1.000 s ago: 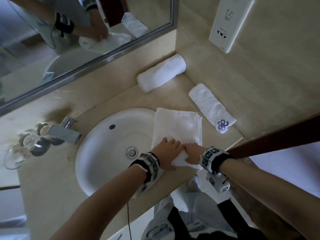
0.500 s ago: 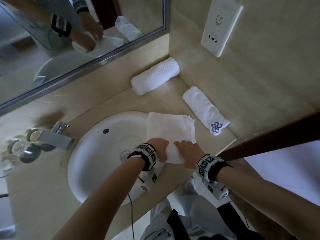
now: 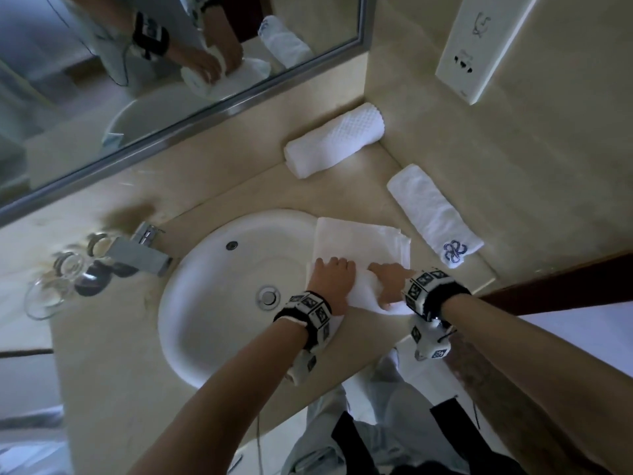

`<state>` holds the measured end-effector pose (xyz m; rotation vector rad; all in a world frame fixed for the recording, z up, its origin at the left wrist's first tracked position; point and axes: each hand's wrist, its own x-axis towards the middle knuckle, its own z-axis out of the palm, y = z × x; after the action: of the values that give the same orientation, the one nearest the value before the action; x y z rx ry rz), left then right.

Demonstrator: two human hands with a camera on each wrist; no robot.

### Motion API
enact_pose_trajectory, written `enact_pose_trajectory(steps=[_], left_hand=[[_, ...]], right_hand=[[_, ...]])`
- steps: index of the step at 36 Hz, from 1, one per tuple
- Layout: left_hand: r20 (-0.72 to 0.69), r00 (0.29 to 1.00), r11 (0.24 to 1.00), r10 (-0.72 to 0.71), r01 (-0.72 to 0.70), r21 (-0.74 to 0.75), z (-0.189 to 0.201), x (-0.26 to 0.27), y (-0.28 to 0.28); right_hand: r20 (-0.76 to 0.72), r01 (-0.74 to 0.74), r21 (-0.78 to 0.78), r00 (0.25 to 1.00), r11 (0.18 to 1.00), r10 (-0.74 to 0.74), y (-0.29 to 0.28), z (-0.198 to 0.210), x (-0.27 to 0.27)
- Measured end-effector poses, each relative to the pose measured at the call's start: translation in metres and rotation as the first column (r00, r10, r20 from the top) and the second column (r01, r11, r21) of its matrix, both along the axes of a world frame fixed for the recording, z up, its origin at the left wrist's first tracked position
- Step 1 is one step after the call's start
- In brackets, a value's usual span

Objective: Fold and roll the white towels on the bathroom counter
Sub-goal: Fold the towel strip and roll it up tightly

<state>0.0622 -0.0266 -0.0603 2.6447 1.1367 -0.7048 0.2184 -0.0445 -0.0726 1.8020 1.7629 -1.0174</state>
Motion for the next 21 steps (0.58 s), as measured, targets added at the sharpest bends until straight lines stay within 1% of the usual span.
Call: enact_pose_trajectory(steps=[1, 3, 4, 6, 8, 9, 11, 12, 16, 17, 19, 21], left_hand=[[0.023, 0.999, 0.999, 0.038, -0.037, -0.021, -0.002, 0.001, 0.005], [0.059, 0.991, 0.990, 0.121, -0.117, -0.077, -0.006, 0.003, 0.015], [0.059, 0.986, 0.984, 0.154, -0.147, -0.101, -0.007, 0.003, 0.020], [0.034, 0.983, 0.975, 0.180, -0.174, -0.137, -0.007, 0.007, 0.031], [-0.015, 0.984, 0.969, 0.179, -0.179, -0.172, -0.006, 0.011, 0.040], [-0.040, 0.985, 0.968, 0.170, -0.174, -0.178, -0.005, 0.013, 0.043], [-0.062, 0.990, 0.980, 0.127, -0.135, -0.145, -0.004, 0.018, 0.043], [-0.049, 0.993, 0.988, 0.104, -0.109, -0.109, -0.004, 0.019, 0.041], [0.080, 0.996, 0.996, 0.024, -0.031, 0.081, -0.004, 0.012, 0.015], [0.082, 0.997, 0.993, 0.009, -0.018, 0.117, -0.006, 0.008, 0.007], [0.026, 1.000, 0.987, -0.013, 0.009, 0.163, -0.011, 0.001, -0.007], [-0.023, 1.000, 0.987, -0.005, 0.008, 0.162, -0.015, -0.005, -0.009]], right_hand=[[0.049, -0.021, 0.063, 0.999, 0.998, 0.018, -0.001, 0.007, -0.002], [0.123, -0.037, 0.156, 0.992, 0.987, 0.018, -0.004, 0.002, 0.002], [0.134, -0.081, 0.192, 0.989, 0.978, 0.055, -0.005, 0.001, 0.005], [0.169, -0.195, 0.252, 0.973, 0.948, 0.155, -0.008, 0.002, 0.009], [0.233, -0.276, 0.286, 0.949, 0.918, 0.212, -0.011, 0.003, 0.009], [0.253, -0.289, 0.288, 0.943, 0.913, 0.218, -0.012, 0.004, 0.006], [0.241, -0.265, 0.287, 0.950, 0.920, 0.199, -0.010, 0.000, 0.004], [0.216, -0.249, 0.284, 0.958, 0.926, 0.191, -0.008, -0.003, 0.003], [0.137, -0.152, 0.214, 0.983, 0.965, 0.125, 0.009, -0.001, 0.004], [0.113, -0.109, 0.171, 0.990, 0.979, 0.090, 0.016, 0.002, 0.004], [0.084, -0.050, 0.068, 0.995, 0.996, 0.044, 0.028, 0.003, 0.007], [0.083, -0.031, 0.057, 0.996, 0.998, 0.027, 0.036, 0.002, 0.007]])
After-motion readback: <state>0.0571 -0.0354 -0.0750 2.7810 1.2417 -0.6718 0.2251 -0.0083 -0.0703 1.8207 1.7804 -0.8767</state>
